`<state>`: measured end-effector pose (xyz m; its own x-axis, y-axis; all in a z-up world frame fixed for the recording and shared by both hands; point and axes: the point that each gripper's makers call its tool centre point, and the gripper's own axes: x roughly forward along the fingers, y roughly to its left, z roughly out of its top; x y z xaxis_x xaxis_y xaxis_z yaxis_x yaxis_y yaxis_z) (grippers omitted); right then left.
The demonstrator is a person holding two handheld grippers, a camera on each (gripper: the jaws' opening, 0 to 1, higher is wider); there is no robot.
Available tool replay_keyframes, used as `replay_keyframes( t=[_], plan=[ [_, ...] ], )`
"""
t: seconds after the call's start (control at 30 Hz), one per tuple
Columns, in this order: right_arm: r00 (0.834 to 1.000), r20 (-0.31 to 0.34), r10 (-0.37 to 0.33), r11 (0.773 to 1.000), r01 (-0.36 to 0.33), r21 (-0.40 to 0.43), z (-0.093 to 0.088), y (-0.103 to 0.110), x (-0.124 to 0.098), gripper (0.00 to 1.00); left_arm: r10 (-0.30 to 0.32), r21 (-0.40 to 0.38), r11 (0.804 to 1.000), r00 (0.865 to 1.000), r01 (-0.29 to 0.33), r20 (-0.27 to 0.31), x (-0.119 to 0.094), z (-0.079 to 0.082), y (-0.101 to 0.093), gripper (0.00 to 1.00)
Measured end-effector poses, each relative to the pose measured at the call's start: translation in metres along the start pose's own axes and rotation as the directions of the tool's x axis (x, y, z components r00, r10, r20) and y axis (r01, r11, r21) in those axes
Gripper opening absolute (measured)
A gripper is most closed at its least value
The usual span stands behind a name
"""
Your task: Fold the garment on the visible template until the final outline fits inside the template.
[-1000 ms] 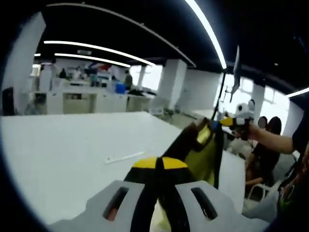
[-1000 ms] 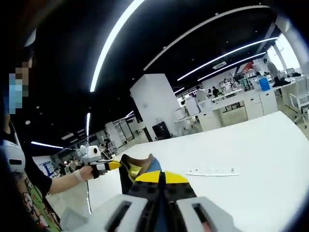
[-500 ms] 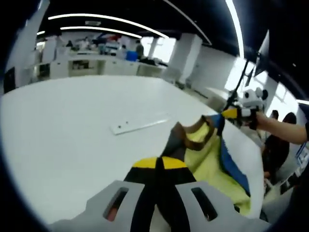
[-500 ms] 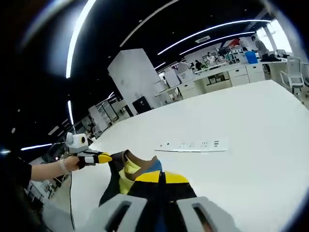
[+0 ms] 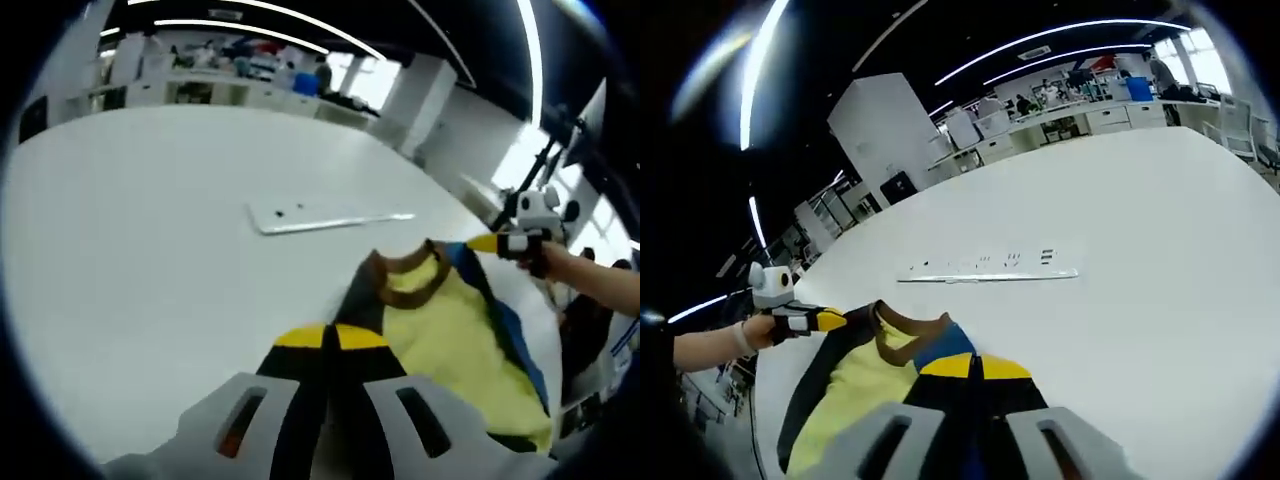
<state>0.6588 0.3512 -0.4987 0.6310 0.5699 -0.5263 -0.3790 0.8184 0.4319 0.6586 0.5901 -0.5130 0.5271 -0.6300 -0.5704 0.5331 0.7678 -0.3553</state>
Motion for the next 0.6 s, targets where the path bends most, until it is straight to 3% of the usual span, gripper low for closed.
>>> replay_keyframes(
  t=[0.5,0.6],
  plan=[
    [0.999,-0.043,-0.004,1.0,0.004,-0.004,-0.016,-0.004,0.01,0.0,0.015,-0.018,1.0,1.0,-0.015,-0.022,0.004,-0.008,0.007,0.0],
    [0.999,-0.039,0.019,0.999,-0.021,-0.043,-0.017,0.0,0.011,0.0,-0.009,0.04,0.999,1.0,0.009,-0.019,0.005,-0.009,0.002,0.0]
  ],
)
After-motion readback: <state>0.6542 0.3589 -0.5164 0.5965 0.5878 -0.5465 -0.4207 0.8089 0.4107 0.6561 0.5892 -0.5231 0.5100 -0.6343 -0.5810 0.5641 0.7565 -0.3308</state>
